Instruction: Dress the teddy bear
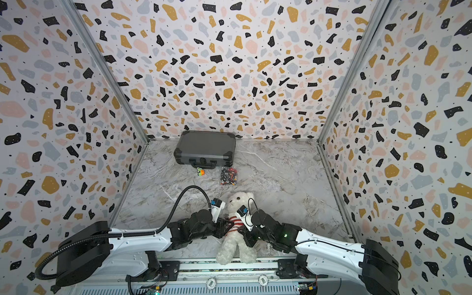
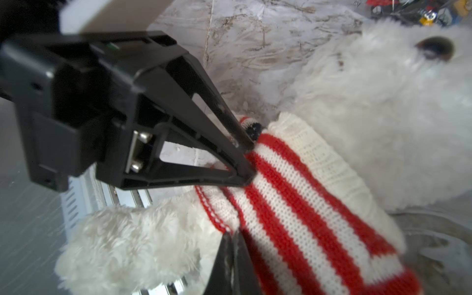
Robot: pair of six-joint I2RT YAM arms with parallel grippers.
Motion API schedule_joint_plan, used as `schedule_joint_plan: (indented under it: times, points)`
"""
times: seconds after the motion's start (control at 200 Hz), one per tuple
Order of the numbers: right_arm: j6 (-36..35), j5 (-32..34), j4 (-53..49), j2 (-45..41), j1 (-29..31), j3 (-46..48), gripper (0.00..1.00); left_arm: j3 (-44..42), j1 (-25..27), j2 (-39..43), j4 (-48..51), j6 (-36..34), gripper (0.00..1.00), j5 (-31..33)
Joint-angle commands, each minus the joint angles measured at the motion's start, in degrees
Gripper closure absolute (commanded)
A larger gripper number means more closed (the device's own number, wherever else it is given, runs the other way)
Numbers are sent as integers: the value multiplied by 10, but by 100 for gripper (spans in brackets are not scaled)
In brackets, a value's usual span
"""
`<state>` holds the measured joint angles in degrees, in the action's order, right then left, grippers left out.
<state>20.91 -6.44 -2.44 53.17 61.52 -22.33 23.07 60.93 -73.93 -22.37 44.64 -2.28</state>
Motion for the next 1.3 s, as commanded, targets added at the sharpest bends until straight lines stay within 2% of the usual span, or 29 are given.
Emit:
schedule_joint_plan:
  times: [0.0, 0.115, 0.245, 0.385, 0.456, 0.576, 0.666, 0.781, 1.096, 1.291]
  points:
    - [62, 0, -34, -5, 3, 22, 100, -11, 3, -16, -20, -3, 67, 5]
    - [84, -43, -33, -2, 2, 41, 97, -17, 2, -18, -33, -2, 66, 5]
    - [85, -58, -50, -2, 2, 33, 87, -13, 3, -23, -35, -7, 66, 7]
    - [79, 6, -79, -57, 0, -2, 73, -10, 2, -24, -37, -9, 66, 2]
    - [81, 55, -84, -82, -4, -22, 68, -9, 2, -15, -31, -10, 66, 7]
    - [95, 102, -90, -120, -18, -28, 60, -2, 2, 9, -8, -14, 65, 19]
    - [104, 122, -127, -133, -39, -28, 54, 4, 2, 26, 13, -21, 65, 25]
    - [117, 112, -147, -142, -73, -19, 44, 14, 2, 40, 36, -29, 65, 36]
    - [145, 69, -92, -119, -84, 32, 42, 36, 11, 35, 39, -31, 65, 29]
    - [144, 47, -44, -77, -81, 47, 46, 31, 13, 27, 24, -26, 65, 28]
